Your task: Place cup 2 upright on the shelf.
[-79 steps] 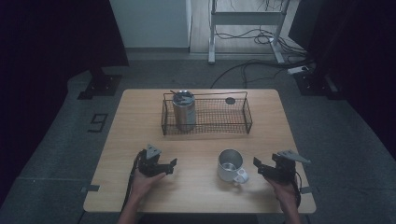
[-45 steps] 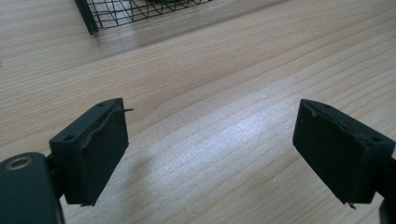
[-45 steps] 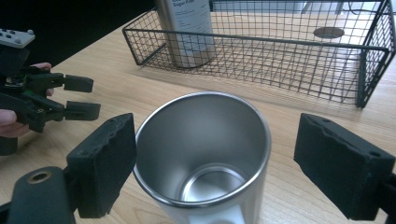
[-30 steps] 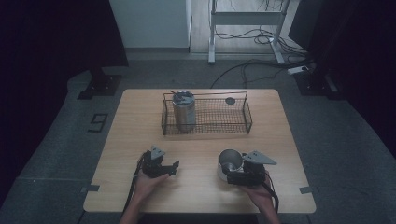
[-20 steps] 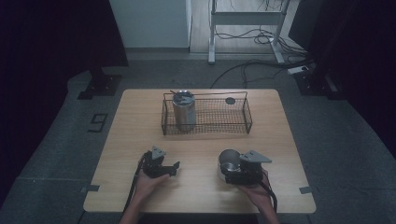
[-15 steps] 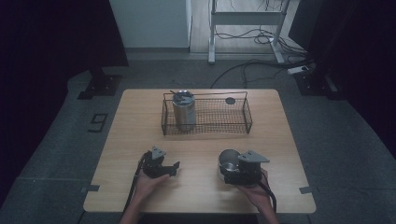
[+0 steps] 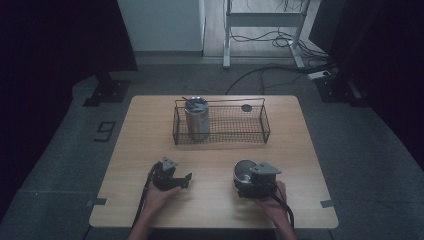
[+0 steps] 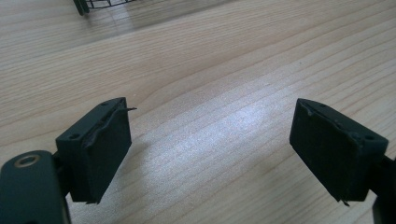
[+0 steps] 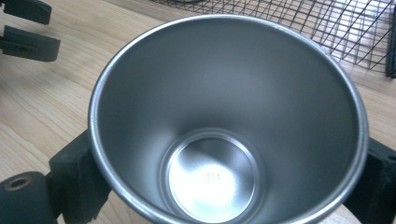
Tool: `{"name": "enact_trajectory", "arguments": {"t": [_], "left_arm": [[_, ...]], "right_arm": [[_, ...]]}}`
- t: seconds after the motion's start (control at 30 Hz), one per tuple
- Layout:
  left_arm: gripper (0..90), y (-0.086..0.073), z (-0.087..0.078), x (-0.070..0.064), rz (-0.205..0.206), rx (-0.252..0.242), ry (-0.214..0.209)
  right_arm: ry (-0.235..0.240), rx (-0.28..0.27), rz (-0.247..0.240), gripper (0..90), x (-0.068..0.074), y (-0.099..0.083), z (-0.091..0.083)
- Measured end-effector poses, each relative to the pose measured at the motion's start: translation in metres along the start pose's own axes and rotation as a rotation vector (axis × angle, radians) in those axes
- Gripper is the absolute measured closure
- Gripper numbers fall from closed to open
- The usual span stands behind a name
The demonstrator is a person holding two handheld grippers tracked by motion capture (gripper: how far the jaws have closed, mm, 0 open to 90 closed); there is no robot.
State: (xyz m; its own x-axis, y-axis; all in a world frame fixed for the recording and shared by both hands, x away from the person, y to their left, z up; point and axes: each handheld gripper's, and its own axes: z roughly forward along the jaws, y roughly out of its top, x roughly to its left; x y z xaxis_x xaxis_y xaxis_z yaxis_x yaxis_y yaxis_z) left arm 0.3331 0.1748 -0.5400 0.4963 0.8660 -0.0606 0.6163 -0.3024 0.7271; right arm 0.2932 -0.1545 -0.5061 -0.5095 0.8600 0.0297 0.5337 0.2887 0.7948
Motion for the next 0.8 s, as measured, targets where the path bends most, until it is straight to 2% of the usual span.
{"name": "enact_trajectory", "arguments": {"t": [0.2,0.47,0.6,0.8], "left_arm": [[13.5,0.0001,-0.0003,0.0011,-0.002,0.000,0.008],[13.8,0.0001,-0.0012,0.0019,-0.004,0.000,0.010],[13.9,-0.0009,-0.0014,0.0023,-0.008,0.000,0.008],[14.0,-0.0020,-0.0015,0.0023,-0.008,0.004,0.006]], "right_arm": [[0.004,0.008,-0.005,7.3,-0.0008,0.0011,-0.0001],[-0.016,0.002,0.007,7.4,0.0004,0.0016,-0.0003],[0.000,-0.008,0.026,7.4,-0.0004,0.0022,-0.0022],[0.002,-0.027,0.024,7.4,0.0005,0.0051,-0.0072]]}}
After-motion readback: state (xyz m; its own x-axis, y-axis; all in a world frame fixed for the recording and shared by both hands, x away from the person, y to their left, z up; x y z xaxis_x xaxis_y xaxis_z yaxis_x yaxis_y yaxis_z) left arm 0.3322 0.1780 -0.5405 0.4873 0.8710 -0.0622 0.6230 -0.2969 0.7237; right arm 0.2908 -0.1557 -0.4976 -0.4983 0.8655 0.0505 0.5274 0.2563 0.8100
